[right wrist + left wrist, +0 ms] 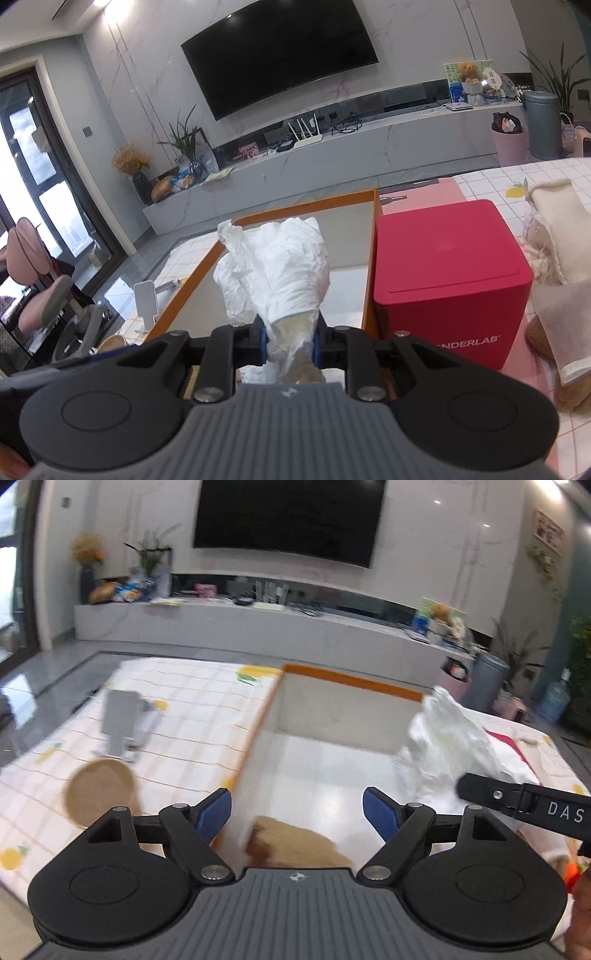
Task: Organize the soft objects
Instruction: 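Open the left tool over the orange box while the right tool lowers the tissue into it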
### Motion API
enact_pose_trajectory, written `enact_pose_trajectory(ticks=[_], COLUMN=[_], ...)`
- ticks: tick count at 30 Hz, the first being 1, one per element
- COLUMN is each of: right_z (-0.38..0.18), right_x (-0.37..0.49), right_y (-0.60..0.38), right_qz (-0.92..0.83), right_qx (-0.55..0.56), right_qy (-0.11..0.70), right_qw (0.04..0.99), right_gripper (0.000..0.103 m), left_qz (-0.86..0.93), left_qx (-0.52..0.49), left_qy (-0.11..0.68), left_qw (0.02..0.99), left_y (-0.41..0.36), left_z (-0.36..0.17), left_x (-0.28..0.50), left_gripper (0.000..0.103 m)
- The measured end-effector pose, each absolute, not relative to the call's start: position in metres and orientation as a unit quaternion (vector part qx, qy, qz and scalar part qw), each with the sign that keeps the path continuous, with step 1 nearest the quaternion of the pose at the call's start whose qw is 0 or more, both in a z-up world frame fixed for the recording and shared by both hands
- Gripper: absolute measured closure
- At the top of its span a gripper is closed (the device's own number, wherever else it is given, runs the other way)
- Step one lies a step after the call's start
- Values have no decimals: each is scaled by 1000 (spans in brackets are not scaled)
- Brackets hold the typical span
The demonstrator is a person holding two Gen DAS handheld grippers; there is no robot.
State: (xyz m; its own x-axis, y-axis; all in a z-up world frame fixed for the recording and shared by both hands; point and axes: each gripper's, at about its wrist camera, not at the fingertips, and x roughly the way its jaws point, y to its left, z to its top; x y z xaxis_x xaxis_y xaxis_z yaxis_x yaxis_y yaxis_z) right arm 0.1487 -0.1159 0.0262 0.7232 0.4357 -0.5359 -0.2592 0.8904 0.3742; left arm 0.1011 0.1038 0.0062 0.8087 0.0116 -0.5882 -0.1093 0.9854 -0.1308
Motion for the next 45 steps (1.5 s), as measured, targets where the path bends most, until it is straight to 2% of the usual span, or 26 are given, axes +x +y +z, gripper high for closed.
enact_pose_trajectory(ticks=[7, 12, 15, 20, 22, 27, 31, 35, 40, 45], right_z=[40, 37, 27, -2, -7, 19, 46, 38, 11, -7], right_x=[166, 188, 200, 223, 225, 214, 194, 200, 204, 203], right_y=[-87, -60, -34, -12, -6, -31, -39, -41, -35, -26], right_qz=[206, 281, 282, 272, 245, 245, 205, 177, 126, 106], right_qx=[83, 111, 49, 31, 6, 75, -1, -17, -17, -18], right_qy=[372, 441, 459, 530, 526, 482, 408, 438, 462, 479], right_qw=[901, 845, 841, 803, 815, 838, 890, 881, 878, 871], right_gripper=[83, 83, 83, 83, 83, 83, 83, 83, 83, 71], left_qz=[52, 58, 46, 60, 65, 81, 94, 86, 81, 95], left_qx=[-84, -98, -111, -127, -127, -137, -114, -134, -88, -60], left_qy=[286, 267, 251, 264, 272, 284, 278, 283, 299, 309], left_qw=[953, 957, 961, 954, 952, 945, 949, 946, 947, 944], left_y=[117, 123, 130, 143, 147, 158, 152, 152, 144, 140], left_z=[21, 34, 40, 30, 24, 17, 19, 20, 14, 8], left_x=[90, 81, 75, 82, 84, 82, 80, 81, 83, 87], left_gripper=[8, 8, 8, 8, 8, 8, 8, 8, 8, 8])
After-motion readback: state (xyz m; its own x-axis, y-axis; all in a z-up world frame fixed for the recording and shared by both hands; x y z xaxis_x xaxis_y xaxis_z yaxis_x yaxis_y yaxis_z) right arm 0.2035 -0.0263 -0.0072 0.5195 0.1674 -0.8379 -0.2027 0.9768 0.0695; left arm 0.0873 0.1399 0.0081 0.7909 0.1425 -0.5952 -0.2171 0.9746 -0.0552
